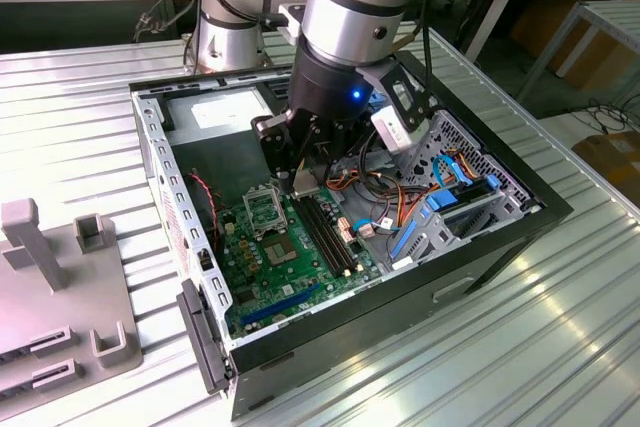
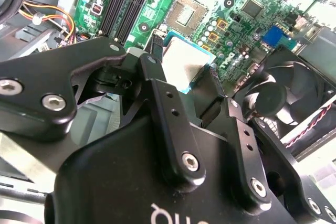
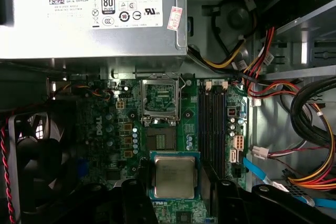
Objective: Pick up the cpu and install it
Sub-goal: 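Place the cpu into insertion slot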
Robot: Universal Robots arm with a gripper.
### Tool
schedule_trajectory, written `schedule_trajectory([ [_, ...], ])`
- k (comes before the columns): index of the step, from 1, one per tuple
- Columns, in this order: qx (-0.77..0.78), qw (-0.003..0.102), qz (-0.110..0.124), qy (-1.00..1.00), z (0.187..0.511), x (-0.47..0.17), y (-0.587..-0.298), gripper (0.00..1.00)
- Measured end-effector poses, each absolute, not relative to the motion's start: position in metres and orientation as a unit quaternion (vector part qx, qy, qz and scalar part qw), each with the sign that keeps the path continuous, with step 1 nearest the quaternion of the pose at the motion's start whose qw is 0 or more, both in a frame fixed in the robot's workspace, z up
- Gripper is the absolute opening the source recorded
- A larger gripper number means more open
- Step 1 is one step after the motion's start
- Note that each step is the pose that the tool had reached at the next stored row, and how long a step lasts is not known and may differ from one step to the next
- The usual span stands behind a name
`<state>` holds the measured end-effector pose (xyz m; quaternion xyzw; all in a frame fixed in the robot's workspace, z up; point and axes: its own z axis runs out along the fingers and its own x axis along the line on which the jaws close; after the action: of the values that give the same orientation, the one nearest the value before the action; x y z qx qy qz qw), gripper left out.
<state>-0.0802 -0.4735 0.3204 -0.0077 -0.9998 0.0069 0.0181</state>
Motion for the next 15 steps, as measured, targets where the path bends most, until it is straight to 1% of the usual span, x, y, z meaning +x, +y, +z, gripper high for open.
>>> schedule_trajectory([
  [11,-0.008,0.018,0.007,-1.0,0.32,-0.0802,-0.4735,0.47],
  [15,-0.008,0.018,0.006,-1.0,0.3173,-0.0801,-0.4781,0.47],
])
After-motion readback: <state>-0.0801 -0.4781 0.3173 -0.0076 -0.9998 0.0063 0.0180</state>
